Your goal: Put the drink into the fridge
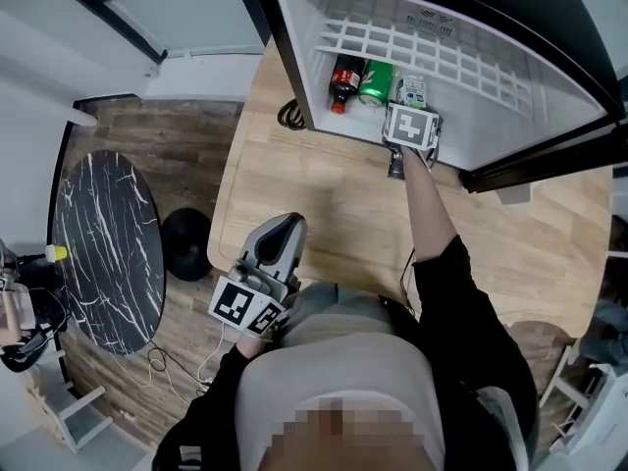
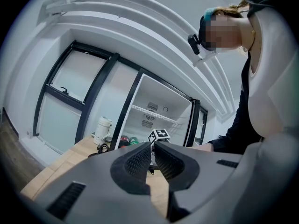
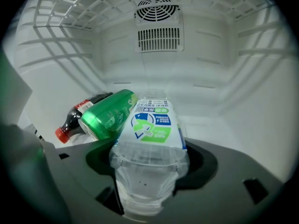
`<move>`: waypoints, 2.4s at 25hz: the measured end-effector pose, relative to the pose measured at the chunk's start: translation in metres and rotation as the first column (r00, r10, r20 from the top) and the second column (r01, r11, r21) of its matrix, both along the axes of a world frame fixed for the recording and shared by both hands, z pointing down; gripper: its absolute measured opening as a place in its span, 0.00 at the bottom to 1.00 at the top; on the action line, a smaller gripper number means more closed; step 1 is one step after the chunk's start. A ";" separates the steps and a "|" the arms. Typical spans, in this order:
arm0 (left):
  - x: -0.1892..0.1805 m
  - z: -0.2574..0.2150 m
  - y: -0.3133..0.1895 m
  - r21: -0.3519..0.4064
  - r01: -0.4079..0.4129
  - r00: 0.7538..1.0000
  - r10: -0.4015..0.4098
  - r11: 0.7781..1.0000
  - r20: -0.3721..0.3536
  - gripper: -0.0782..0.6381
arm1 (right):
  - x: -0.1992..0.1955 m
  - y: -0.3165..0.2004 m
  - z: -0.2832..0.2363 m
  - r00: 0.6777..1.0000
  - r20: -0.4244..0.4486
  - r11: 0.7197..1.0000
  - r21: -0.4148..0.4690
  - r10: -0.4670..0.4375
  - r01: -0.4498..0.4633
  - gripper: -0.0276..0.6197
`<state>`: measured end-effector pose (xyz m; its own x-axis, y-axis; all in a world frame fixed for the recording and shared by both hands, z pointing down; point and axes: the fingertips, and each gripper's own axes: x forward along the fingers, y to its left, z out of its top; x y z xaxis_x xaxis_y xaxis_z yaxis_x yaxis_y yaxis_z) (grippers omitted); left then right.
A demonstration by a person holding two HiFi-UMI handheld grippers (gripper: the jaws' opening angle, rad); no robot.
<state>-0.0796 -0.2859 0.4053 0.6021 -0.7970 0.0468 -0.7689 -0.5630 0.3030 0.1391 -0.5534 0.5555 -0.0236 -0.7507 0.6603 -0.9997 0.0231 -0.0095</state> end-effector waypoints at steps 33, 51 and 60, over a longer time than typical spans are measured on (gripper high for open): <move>0.023 -0.005 0.005 0.019 -0.119 0.993 0.119 0.993 -0.004 0.15 | 0.001 0.074 -0.031 0.998 0.068 0.962 0.274 -0.013 -0.006 0.57; 0.054 -0.012 -0.001 0.047 -0.214 0.976 0.216 0.976 -0.031 0.15 | 0.005 0.149 -0.106 0.990 0.137 0.905 0.425 -0.034 -0.028 0.32; 0.072 -0.019 -0.004 0.072 -0.270 0.961 0.273 0.960 -0.040 0.15 | 0.008 0.178 -0.124 0.992 0.123 0.890 0.455 -0.036 -0.024 0.23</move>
<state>-0.0072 -0.2899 0.3865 0.7965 -0.6036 -0.0350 -0.5694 -0.7683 0.2924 0.1466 -0.3750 0.4318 -0.0888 -0.9673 0.2374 -0.9908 0.0613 -0.1207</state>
